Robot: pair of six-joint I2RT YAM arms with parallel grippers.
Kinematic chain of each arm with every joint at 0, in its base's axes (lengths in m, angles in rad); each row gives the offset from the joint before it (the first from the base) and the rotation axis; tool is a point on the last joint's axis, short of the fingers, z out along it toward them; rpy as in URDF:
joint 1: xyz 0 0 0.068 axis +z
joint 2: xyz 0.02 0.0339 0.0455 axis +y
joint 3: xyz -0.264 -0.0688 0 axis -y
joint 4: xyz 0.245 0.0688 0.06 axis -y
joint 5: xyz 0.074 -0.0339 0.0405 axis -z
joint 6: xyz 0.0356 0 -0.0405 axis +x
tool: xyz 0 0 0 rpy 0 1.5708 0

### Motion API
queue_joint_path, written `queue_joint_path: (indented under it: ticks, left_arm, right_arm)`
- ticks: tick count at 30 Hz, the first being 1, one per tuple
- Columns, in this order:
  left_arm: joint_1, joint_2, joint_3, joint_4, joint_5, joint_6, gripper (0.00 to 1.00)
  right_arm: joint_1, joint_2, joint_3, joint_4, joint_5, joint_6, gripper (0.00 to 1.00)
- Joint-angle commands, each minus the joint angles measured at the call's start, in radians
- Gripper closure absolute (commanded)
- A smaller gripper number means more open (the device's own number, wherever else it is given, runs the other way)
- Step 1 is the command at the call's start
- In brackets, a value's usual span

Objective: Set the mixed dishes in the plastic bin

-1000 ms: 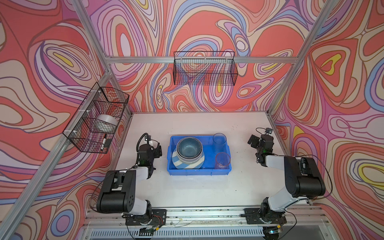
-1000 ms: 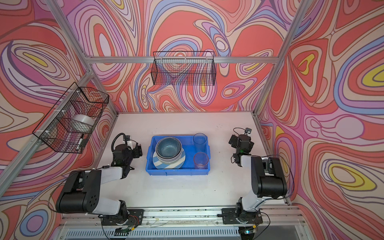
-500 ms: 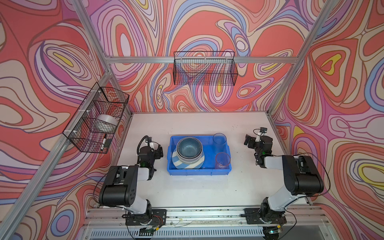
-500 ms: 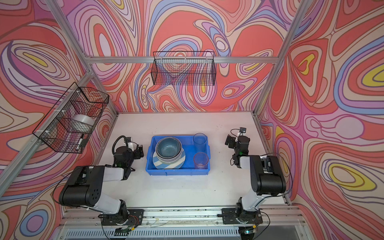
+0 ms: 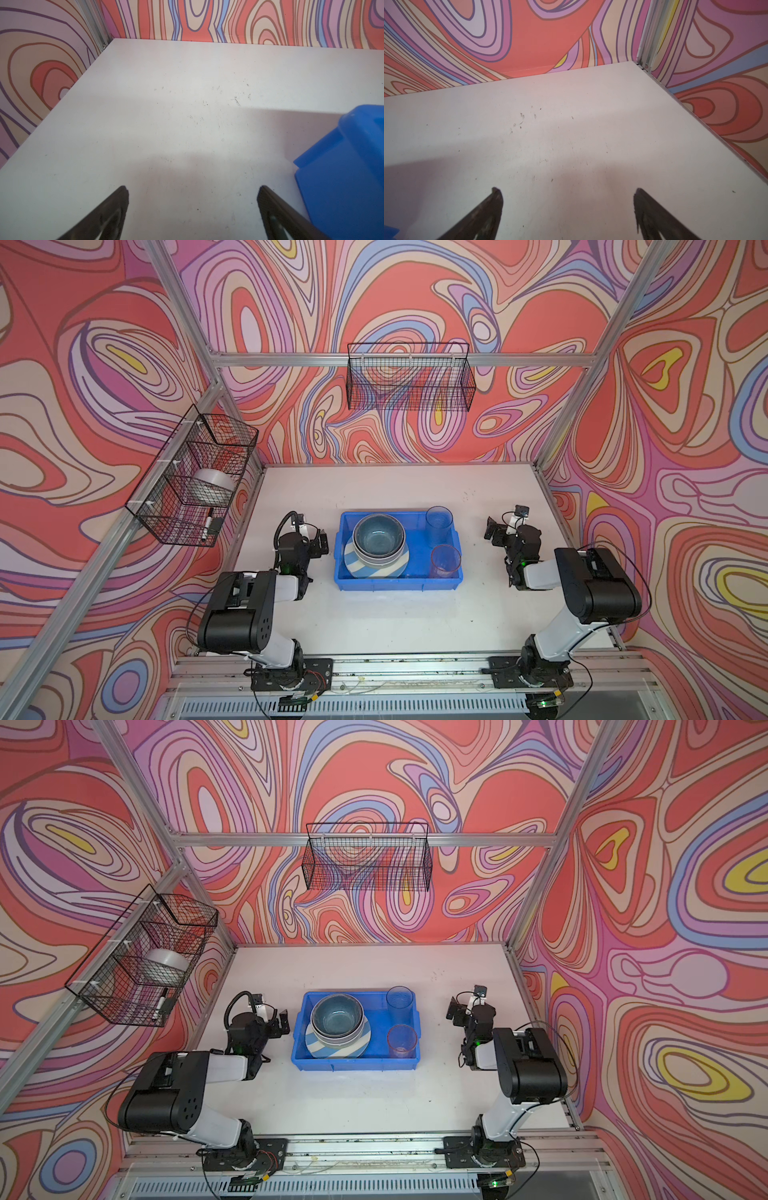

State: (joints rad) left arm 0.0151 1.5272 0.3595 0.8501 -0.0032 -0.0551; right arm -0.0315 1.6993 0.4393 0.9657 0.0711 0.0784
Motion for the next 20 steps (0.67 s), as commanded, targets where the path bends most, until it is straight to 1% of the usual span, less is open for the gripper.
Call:
queue_joint_path:
  ticks: [1,15,17,20]
  left_arm:
    - [0.008,0.007,0.006,0.050,0.006,0.008,0.00]
    - [0.008,0.008,0.007,0.047,0.007,0.008,0.00]
    - [0.008,0.012,0.025,0.017,0.007,0.011,0.00]
    - [0.003,0.007,0.009,0.042,0.011,0.019,0.00]
  right_arm:
    - [0.006,0.008,0.010,0.021,0.020,-0.009,0.02]
    - [0.007,0.010,0.010,0.023,0.024,-0.011,0.01]
    - [0.007,0.010,0.011,0.022,0.023,-0.011,0.02]
    - [0.008,0.010,0.011,0.023,0.024,-0.011,0.01]
